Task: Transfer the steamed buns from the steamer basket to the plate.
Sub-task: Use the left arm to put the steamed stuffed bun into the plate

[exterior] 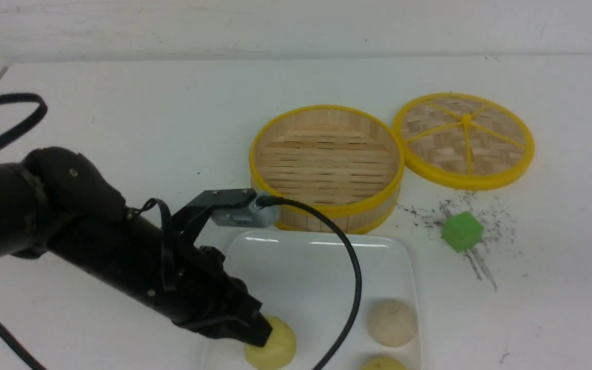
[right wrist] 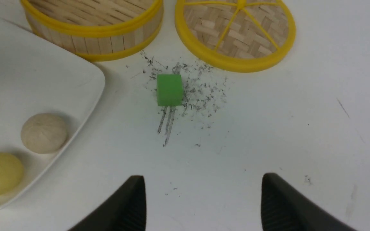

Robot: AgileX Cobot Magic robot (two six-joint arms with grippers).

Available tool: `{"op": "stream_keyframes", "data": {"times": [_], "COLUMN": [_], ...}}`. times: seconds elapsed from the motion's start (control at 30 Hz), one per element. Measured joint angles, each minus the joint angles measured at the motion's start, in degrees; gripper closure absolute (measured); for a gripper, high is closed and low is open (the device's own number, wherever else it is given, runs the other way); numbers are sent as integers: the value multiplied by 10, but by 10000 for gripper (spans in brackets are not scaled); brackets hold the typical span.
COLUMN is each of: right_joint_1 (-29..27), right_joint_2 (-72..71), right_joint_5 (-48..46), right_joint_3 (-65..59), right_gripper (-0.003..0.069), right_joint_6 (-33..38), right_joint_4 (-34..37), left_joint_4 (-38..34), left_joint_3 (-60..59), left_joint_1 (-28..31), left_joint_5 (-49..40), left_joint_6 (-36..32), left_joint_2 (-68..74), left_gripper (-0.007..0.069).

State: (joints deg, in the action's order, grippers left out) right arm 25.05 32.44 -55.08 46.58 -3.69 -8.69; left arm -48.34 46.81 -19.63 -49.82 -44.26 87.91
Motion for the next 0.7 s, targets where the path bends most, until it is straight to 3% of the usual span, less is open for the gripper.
{"op": "stream_keyframes", "data": {"times": [0.1, 0.23, 0.53, 0.67, 0.7], "right_joint_1": [0, 0, 0, 0, 0], "right_joint_2": [0, 0, 0, 0, 0], "right_joint_5": [3, 4, 6, 8, 9], "right_joint_3": [0, 0, 0, 0, 0], "right_gripper": [183, 183, 183, 183, 183], "right_joint_6": [0, 0, 0, 0, 0], "right_joint_4": [6, 16, 19, 19, 19], "left_joint_4": [-46, -55, -50, -50, -50], "left_joint_3": [0, 0, 0, 0, 0], "left_joint_1": [0, 0, 0, 0, 0], "left_joint_5": [20, 28, 31, 20, 17], "left_joint_6": [-59, -104, -111, -113, -113], "left_joint_2": [21, 33, 36, 36, 36], "left_gripper": [596, 597, 577, 491, 439]}}
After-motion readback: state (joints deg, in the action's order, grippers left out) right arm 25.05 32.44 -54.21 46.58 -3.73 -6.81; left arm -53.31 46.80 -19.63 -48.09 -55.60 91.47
